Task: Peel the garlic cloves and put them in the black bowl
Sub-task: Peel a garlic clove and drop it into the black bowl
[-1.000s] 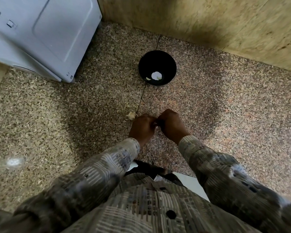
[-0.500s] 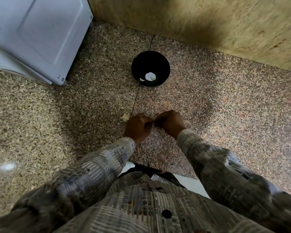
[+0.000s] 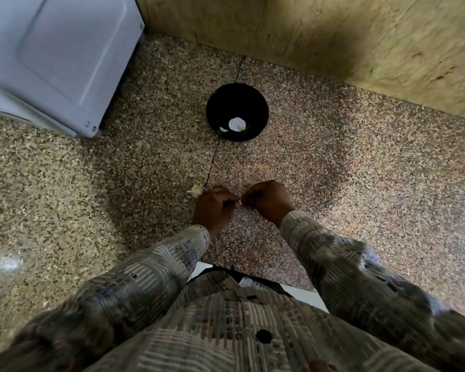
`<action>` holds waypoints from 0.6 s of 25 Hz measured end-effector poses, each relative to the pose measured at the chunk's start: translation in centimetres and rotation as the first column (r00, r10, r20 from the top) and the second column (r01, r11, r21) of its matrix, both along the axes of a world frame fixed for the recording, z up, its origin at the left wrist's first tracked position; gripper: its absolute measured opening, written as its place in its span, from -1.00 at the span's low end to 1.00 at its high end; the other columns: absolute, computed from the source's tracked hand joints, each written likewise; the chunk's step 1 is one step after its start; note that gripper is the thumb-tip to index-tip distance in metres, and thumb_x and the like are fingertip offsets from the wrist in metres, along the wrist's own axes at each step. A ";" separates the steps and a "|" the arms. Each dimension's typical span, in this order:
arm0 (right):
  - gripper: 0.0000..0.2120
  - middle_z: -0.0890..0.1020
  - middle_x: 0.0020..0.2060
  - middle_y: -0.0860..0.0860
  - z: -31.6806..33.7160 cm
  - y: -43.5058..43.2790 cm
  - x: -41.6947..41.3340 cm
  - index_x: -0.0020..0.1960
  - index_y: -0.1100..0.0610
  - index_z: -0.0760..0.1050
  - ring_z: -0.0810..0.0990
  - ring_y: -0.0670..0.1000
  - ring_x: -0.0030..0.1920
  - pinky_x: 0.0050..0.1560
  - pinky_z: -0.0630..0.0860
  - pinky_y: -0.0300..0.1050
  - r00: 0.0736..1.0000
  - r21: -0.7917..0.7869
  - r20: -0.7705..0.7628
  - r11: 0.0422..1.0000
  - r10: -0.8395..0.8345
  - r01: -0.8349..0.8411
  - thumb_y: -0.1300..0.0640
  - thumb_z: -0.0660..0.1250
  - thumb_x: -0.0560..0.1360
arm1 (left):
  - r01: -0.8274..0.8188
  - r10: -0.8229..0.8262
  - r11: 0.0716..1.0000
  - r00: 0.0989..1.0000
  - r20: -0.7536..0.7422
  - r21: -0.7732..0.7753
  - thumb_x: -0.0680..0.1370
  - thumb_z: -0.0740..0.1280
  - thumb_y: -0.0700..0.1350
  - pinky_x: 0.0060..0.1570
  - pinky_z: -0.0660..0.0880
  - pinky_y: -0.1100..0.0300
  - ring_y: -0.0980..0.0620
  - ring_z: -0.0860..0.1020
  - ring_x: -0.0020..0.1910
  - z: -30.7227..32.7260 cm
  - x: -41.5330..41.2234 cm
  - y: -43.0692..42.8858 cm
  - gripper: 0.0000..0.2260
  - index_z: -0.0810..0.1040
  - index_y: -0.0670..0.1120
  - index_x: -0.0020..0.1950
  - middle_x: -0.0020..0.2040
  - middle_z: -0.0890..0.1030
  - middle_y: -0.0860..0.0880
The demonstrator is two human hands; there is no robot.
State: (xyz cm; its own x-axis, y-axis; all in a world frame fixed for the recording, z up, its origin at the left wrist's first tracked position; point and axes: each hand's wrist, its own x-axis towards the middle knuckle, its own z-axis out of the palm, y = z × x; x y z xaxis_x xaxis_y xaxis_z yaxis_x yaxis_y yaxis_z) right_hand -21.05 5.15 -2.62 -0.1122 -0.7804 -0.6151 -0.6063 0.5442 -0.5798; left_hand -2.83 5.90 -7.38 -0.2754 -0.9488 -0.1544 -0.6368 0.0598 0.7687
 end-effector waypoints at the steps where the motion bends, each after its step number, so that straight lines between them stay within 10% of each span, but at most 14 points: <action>1: -0.94 0.75 -0.22 -0.09 0.0 0.0 0.0 -0.15 0.00 0.76 0.72 -0.09 -0.15 0.04 0.68 -0.08 1.000 0.004 0.010 1.000 -0.005 0.005 0.11 0.61 0.40 | 0.011 -0.010 1.000 1.000 -0.008 0.001 0.49 0.52 -0.21 0.06 0.56 0.13 -0.07 0.64 -0.04 0.1 0.1 -0.1 -0.90 0.75 -0.13 -0.01 0.00 0.66 -0.09; 6: -0.97 0.72 -0.21 -0.09 0.3 0.6 -0.3 -0.09 0.06 0.76 0.59 -0.25 -0.28 -0.30 0.47 -0.47 0.997 0.014 -0.030 0.997 0.074 -0.073 0.16 0.56 0.47 | 0.136 -0.137 0.990 0.991 -0.009 -0.046 0.42 0.56 -0.22 -0.08 0.56 0.18 -0.02 0.63 -0.13 0.1 0.6 -0.1 -0.91 0.74 -0.13 -0.10 -0.10 0.65 -0.04; 15: -0.88 0.76 -0.02 -0.01 1.2 -1.3 0.1 0.01 0.04 0.76 0.70 0.00 0.04 0.11 0.62 -0.12 0.942 0.118 -0.126 0.947 0.312 -0.298 0.11 0.53 0.48 | 0.311 -0.299 0.941 0.949 0.103 -0.133 0.36 0.55 -0.28 -0.08 0.55 0.13 -0.15 0.65 -0.17 -0.3 0.4 -1.2 -0.92 0.71 -0.16 -0.20 -0.18 0.67 -0.11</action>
